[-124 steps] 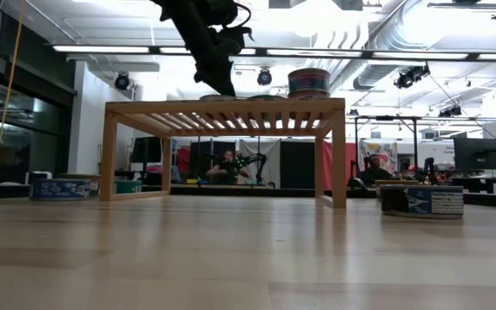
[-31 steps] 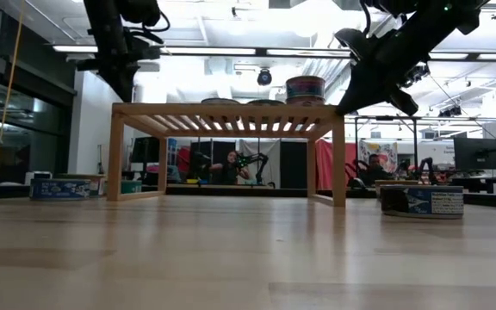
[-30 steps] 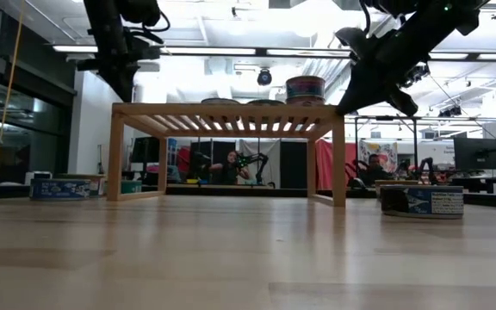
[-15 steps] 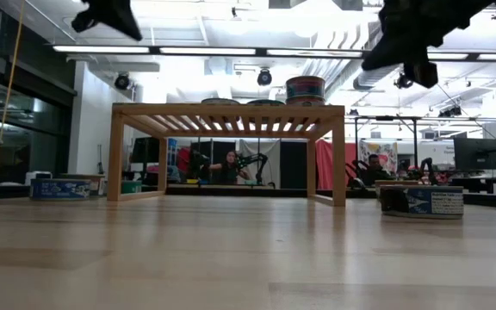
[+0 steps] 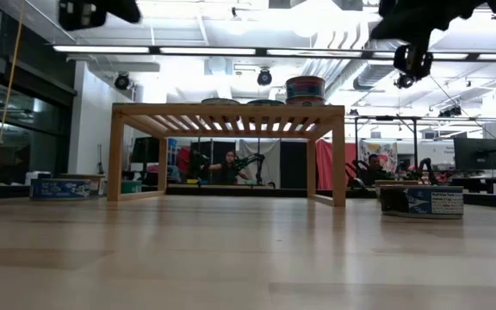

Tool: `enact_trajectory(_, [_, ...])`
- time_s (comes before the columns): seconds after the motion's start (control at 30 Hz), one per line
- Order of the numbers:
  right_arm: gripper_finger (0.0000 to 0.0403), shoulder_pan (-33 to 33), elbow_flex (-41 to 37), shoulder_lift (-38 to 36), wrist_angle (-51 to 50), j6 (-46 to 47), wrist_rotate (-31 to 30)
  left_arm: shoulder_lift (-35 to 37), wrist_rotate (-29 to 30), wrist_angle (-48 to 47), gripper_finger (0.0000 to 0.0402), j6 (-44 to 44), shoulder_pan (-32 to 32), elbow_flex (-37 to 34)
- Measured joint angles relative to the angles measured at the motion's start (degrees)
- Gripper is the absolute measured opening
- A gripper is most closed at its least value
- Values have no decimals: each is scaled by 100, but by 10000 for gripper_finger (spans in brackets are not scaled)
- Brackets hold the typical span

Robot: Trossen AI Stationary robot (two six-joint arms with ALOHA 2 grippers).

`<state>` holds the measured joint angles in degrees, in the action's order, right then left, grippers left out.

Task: Stack canned seafood by type on shelf
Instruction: Stack the green and blue tuna can on top of the other green and blue tuna can on the shelf

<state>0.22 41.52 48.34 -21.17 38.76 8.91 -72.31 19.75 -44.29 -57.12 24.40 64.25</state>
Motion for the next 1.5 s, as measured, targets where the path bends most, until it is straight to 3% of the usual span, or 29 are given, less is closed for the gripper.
enact_trajectory(0.1, [0,601,3,118,-55,418,-129,-9,100,9,0,-189,442,1])
enact_trajectory(0.33, [0,2490,3,1098,128,2177,-2050,147,388,228,0,-346,1643,-232])
enact_trajectory(0.47, [0,3235,2,1844,732,3341,-2682,245,390,1308,0,-366,2334,-876])
enact_trajectory(0.63, [0,3656,2,2474,1375,4284,-3101,260,377,2961,0,-638,2835,-1592])
enact_trajectory(0.83, [0,3720,2,2843,2178,4580,-3189,258,387,3252,0,-1126,3085,-1740])
enact_trajectory(0.97, [0,3719,2,3081,3070,3959,-3203,170,261,3172,0,-1517,3348,-1736])
enact_trajectory(1.07, [0,3719,2,3254,3544,3426,-3073,-100,-165,2977,0,-1921,3551,-1733])
enact_trajectory(1.23, [0,3796,2,3392,3643,3060,-2909,-776,-1413,2600,0,-2461,3675,-1738])
enact_trajectory(1.5, [0,4162,2,3416,3639,2839,-2052,-1289,-1395,2852,0,-2866,3402,-1738])
